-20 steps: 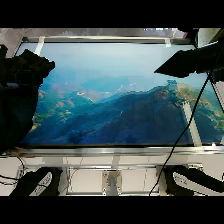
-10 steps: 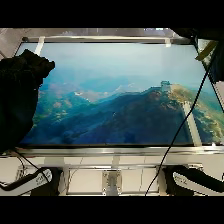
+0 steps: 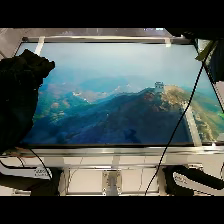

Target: Fold the clothes and pants, and hang the long-sleeved shirts on hangers.

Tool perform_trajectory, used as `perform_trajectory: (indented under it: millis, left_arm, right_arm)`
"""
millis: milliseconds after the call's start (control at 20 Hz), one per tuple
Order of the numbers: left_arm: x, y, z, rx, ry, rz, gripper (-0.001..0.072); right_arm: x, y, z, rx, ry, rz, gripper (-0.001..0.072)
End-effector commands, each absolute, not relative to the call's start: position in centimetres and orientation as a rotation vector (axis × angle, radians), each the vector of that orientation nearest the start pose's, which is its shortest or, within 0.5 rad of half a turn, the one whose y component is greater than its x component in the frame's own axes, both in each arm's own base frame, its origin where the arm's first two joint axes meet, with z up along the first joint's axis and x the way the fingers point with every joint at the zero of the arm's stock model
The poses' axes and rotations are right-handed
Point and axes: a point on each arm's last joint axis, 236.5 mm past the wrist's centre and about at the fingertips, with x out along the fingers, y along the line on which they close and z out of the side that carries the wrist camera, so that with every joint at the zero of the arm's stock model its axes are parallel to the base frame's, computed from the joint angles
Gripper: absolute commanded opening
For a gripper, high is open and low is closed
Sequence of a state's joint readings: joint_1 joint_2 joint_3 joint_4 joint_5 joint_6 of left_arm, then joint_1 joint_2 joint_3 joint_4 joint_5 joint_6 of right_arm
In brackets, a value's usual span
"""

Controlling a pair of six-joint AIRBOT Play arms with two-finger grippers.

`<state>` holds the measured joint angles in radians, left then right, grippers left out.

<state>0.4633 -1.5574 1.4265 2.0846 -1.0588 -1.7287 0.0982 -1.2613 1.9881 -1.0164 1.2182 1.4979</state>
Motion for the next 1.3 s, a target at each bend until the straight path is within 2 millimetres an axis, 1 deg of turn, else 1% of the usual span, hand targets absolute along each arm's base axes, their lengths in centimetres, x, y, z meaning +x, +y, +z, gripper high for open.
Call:
perform_trajectory:
  millis: [0, 50, 100, 150, 200, 250, 300, 350, 400, 450, 500, 550, 600, 650, 700, 750, 800, 850, 900, 950, 1000, 1100, 1150, 1200, 1250]
  left_arm:
    - [39.1, 31.2, 0.4, 0.079, 1.229, 0.735, 0.0288]
    - [39.1, 31.1, 0.5, 0.102, 1.242, 0.718, 0.003]
    - [39.1, 30.8, 1.1, 0.141, 1.256, 0.695, 0.0016]
    - [39.2, 30.5, 2.1, 0.175, 1.264, 0.674, 0.0016]
    - [39.5, 29.9, 3.9, 0.186, 1.241, 0.672, 0.0016]
    - [39.8, 29.0, 6.1, 0.187, 1.204, 0.673, 0.0015]
    - [40.4, 27.6, 9.0, 0.193, 1.145, 0.663, 0.0016]
    - [40.9, 25.6, 11.7, 0.188, 1.083, 0.635, 0.0015]
    - [41.5, 22.5, 14.6, 0.171, 1.004, 0.578, 0.0015]
    - [42.0, 18.8, 17.1, 0.141, 0.93, 0.499, 0.0015]
    - [42.3, 14.2, 19.6, 0.104, 0.854, 0.392, 0.0015]
    - [42.5, 9.7, 21.8, 0.073, 0.784, 0.28, 0.0015]
    - [42.4, 4.6, 23.8, 0.046, 0.721, 0.149, 0.0016]
    - [41.9, -0.3, 25.0, 0.025, 0.689, 0.021, 0.0015]
    - [41.1, -5.3, 25.6, 0.01, 0.678, -0.109, 0.0016]
    - [40.0, -10.4, 25.6, 0.011, 0.687, -0.244, 0.0016]
    - [38.7, -15.3, 24.8, 0.033, 0.709, -0.364, 0.0015]
    - [37.4, -19.4, 23.6, 0.074, 0.738, -0.462, 0.0016]
    - [35.7, -23.7, 21.6, 0.125, 0.782, -0.56, 0.0015]
    - [33.9, -27.5, 19.4, 0.176, 0.83, -0.645, 0.0016]
    - [31.8, -31.4, 16.6, 0.238, 0.886, -0.728, 0.0015]
    - [27.8, -38.1, 10.7, 0.357, 0.97, -0.858, 0.0015]
    - [26.2, -41.1, 8.2, 0.395, 0.98, -0.908, 0.0015]
    - [25.0, -44.1, 6.0, 0.416, 0.966, -0.955, 0.0015]
    - [24.3, -46.4, 4.8, 0.415, 0.932, -0.99, 0.0015]
  right_arm:
    - [42.0, 15.8, 36.3, 0.221, 0.503, 0.567, 0.0576]
    - [42.1, 15.8, 36.2, 0.222, 0.505, 0.567, 0.0576]
    - [42.0, 15.8, 36.3, 0.222, 0.504, 0.567, 0.0575]
    - [41.9, 15.7, 36.5, 0.218, 0.502, 0.567, 0.0575]
    - [41.5, 15.7, 36.6, 0.209, 0.506, 0.57, 0.0573]
    - [41.1, 15.7, 36.8, 0.195, 0.513, 0.572, 0.0556]
    - [40.5, 15.3, 36.9, 0.17, 0.524, 0.563, 0.0556]
    - [39.8, 14.6, 36.7, 0.135, 0.539, 0.541, 0.0556]
    - [39.0, 13.7, 36.4, 0.084, 0.553, 0.523, 0.0556]
    - [38.0, 12.5, 36.0, 0.028, 0.577, 0.497, 0.0556]
    - [37.0, 11.0, 35.6, -0.013, 0.608, 0.46, 0.0556]
    - [35.9, 8.9, 35.1, -0.043, 0.646, 0.4, 0.0556]
    - [35.0, 6.9, 34.8, -0.077, 0.674, 0.34, 0.0556]
    - [34.1, 4.6, 34.6, -0.109, 0.696, 0.272, 0.0556]
    - [33.4, 2.4, 34.7, -0.136, 0.705, 0.207, 0.0556]
    - [32.8, 0.4, 35.1, -0.145, 0.698, 0.137, 0.0556]
    - [32.5, -1.4, 35.8, -0.138, 0.676, 0.077, 0.0556]
    - [32.4, -3.0, 36.5, -0.126, 0.649, 0.022, 0.0556]
    - [32.4, -4.4, 36.7, -0.114, 0.639, -0.02, 0.0556]
    - [32.3, -5.9, 36.7, -0.099, 0.64, -0.064, 0.0556]
    - [32.3, -7.2, 36.4, -0.085, 0.649, -0.1, 0.0556]
    - [32.3, -9.4, 35.5, -0.055, 0.677, -0.158, 0.0556]
    - [32.5, -10.4, 34.8, -0.04, 0.695, -0.178, 0.0556]
    - [32.7, -11.0, 34.2, -0.02, 0.709, -0.191, 0.0556]
    - [33.1, -11.5, 33.5, -0.004, 0.726, -0.194, 0.0556]
